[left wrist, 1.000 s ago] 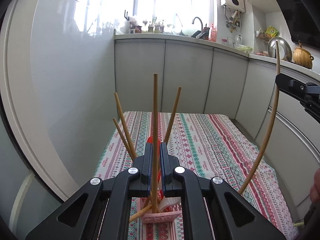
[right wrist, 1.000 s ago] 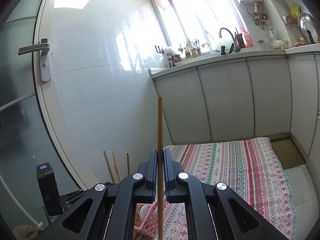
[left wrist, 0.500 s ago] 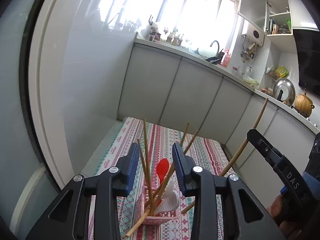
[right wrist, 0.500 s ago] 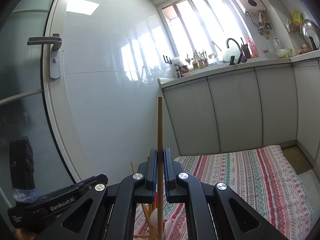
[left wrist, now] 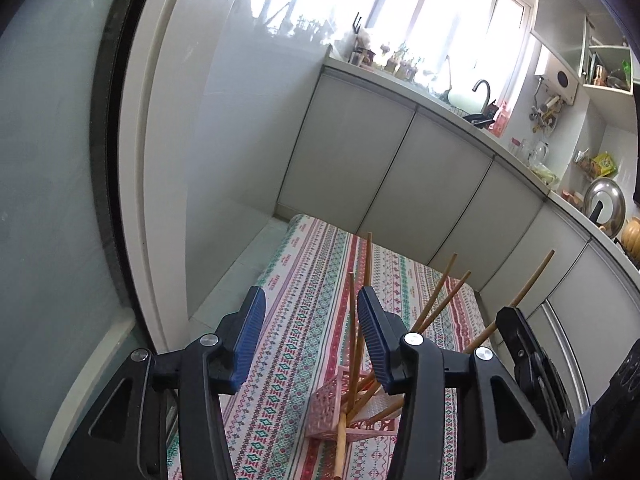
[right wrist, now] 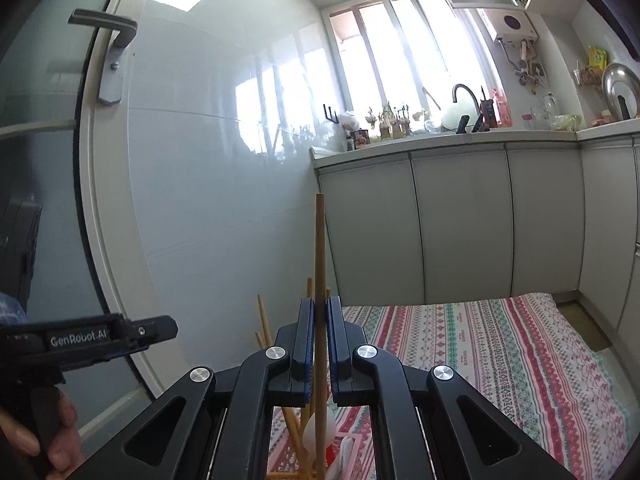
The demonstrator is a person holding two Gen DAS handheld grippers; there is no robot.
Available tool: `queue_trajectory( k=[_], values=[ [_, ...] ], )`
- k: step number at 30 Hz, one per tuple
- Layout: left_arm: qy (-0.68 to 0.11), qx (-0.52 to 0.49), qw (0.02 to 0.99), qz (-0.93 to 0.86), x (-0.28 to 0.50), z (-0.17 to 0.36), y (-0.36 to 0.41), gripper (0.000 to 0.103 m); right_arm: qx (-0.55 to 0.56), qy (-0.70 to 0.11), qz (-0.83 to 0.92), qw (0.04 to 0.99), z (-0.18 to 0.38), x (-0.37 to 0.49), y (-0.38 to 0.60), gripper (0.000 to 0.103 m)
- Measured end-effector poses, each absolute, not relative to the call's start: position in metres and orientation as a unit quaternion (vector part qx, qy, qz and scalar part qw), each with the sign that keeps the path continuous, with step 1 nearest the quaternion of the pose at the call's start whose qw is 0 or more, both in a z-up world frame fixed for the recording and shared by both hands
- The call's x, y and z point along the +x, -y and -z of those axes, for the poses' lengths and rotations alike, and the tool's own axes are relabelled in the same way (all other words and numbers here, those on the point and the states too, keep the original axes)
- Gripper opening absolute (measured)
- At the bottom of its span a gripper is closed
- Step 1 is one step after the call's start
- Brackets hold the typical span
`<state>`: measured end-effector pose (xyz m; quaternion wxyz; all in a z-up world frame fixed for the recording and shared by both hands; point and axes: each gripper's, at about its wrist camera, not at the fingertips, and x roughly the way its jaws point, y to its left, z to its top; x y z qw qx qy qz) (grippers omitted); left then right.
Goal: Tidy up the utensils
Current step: 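Lower the right tool's chopstick into the pink basket and open the right tool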
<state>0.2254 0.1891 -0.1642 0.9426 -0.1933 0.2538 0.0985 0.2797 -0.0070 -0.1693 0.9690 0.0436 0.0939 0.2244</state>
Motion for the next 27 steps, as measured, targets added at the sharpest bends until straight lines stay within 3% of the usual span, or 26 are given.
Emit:
queue_trajectory(
  k=[16,27],
  values=[
    [-0.276,-0.187,0.937,-0.105,0.24,0.174,-0.19,0.05,-0.03,-0.081,-0.199,0.976,0.207,0.265,-0.012,0.006],
    [-0.279,-0.186,0.936,-0.106,0.242,0.175,-0.188,0.05,-0.024,-0.125,-0.212,0.969,0.208,0.268,0.003,0.007]
  ],
)
